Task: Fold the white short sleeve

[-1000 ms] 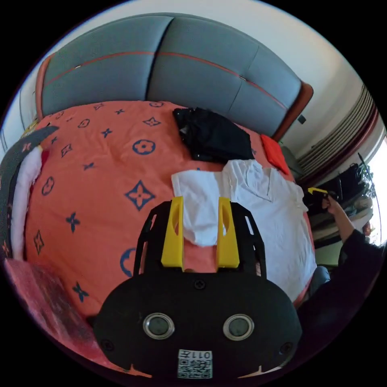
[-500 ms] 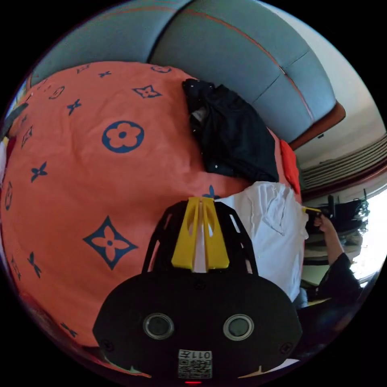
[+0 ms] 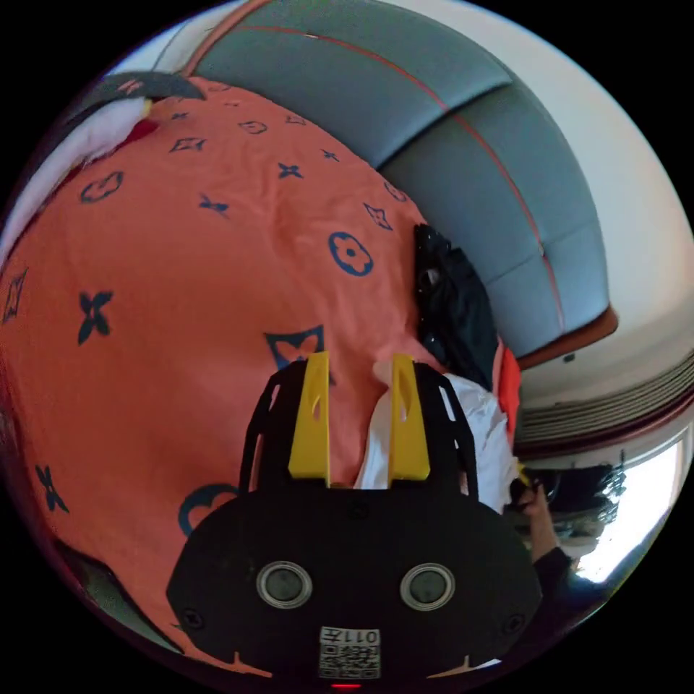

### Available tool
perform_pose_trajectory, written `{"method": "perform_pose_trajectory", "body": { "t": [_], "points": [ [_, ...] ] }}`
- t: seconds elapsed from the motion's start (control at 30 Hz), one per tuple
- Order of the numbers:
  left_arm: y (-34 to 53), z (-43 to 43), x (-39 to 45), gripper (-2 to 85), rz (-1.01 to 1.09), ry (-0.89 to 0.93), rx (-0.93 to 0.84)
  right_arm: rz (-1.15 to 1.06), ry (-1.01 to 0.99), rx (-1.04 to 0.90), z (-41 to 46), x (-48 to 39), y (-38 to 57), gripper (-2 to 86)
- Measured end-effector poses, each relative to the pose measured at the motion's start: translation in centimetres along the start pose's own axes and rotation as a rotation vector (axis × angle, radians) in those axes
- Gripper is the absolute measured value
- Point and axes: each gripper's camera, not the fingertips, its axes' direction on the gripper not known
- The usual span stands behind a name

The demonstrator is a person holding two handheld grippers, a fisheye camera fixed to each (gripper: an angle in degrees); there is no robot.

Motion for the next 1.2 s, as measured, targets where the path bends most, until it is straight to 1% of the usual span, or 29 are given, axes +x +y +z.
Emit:
{"method": "perform_pose_trajectory", "body": {
  "t": [0.03, 0.1, 0.17, 0.27, 0.33, 0.4, 0.43, 0.5, 0.57, 0.6, 0.67, 0.73, 0.8, 0.83, 0.87, 0.9, 0.93, 1.0, 1.03, 1.07, 1.1, 1.13, 1.2],
  "points": [
    [0.4, -0.2, -0.2, 11.3, -0.010, 0.030, -0.007, -0.002, -0.010, 0.006, -0.6, 0.3, 0.7, 9.8],
    [2.6, -0.2, 0.0, 12.5, 0.003, 0.129, -0.078, -0.079, -0.140, 0.009, -2.5, 0.5, 3.9, 9.5],
    [4.8, 0.6, 1.0, 13.1, 0.038, 0.147, -0.139, -0.159, -0.230, -0.046, -2.7, -0.1, 6.2, 9.1],
    [8.4, 3.2, 3.0, 13.5, 0.075, 0.153, -0.215, -0.210, -0.173, -0.120, -1.2, -0.9, 9.3, 8.3],
    [10.3, 4.5, 4.6, 12.1, 0.087, 0.154, -0.179, -0.188, -0.174, -0.153, 0.1, -1.0, 10.7, 7.4],
    [12.3, 6.2, 7.4, 4.0, 0.118, 0.140, -0.176, -0.158, -0.206, -0.151, 1.1, -1.5, 12.3, 4.8],
    [12.9, 6.5, 8.1, 3.3, 0.109, 0.104, -0.163, -0.149, -0.177, -0.145, 1.1, -1.7, 12.7, 4.4],
    [14.7, 6.9, 11.5, 1.6, 0.131, -0.056, -0.124, -0.151, -0.038, -0.119, -0.3, -2.3, 14.2, 3.6],
    [15.9, 7.5, 12.8, 1.6, 0.113, -0.147, -0.149, -0.098, 0.017, -0.093, -1.9, -1.5, 15.2, 3.9],
    [16.7, 8.6, 13.3, 2.3, 0.108, -0.154, -0.221, -0.079, 0.047, -0.105, -2.4, -0.8, 15.9, 4.4],
    [18.2, 10.0, 13.8, 4.2, 0.062, -0.169, -0.276, -0.086, 0.126, -0.187, -2.1, 0.0, 17.0, 6.2],
    [19.9, 10.5, 14.9, 7.6, 0.029, -0.099, -0.228, -0.054, 0.046, -0.165, -3.0, 0.6, 18.2, 8.6],
    [22.1, 11.7, 16.2, 12.2, -0.039, -0.005, -0.234, -0.053, 0.035, -0.085, -4.9, 0.8, 19.8, 10.8],
    [22.6, 11.7, 16.5, 12.7, -0.068, -0.011, -0.220, -0.056, 0.031, -0.076, -5.3, 0.9, 20.3, 11.0],
    [23.8, 11.4, 17.5, 13.9, -0.100, -0.035, -0.149, -0.060, 0.007, -0.064, -5.8, 1.0, 21.2, 11.6],
    [24.9, 11.0, 19.5, 14.2, -0.076, -0.066, -0.074, -0.061, -0.024, -0.039, -6.2, 1.0, 22.2, 11.6],
    [25.5, 10.9, 21.1, 14.3, -0.031, -0.091, -0.035, -0.060, -0.038, -0.027, -6.3, 1.1, 22.7, 11.7],
    [27.4, 12.2, 29.4, 14.5, 0.234, -0.196, 0.004, -0.063, -0.045, -0.010, -6.3, 1.3, 24.6, 11.7],
    [27.9, 12.9, 31.8, 14.5, 0.308, -0.206, 0.011, -0.065, -0.033, -0.005, -6.3, 1.4, 25.1, 11.8],
    [29.1, 14.4, 36.9, 14.4, 0.443, -0.209, 0.022, -0.075, -0.013, 0.006, -6.2, 1.7, 26.2, 11.9],
    [30.3, 16.6, 42.4, 14.2, 0.582, -0.169, 0.004, -0.085, -0.019, 0.035, -6.2, 2.0, 27.3, 12.0],
    [30.9, 18.0, 45.1, 13.9, 0.648, -0.130, -0.027, -0.085, -0.031, 0.054, -6.3, 2.2, 27.9, 12.0],
    [33.5, 25.0, 56.1, 12.7, 0.854, 0.068, -0.227, -0.095, -0.074, 0.125, -7.1, 2.6, 29.5, 12.2]
  ]
}}
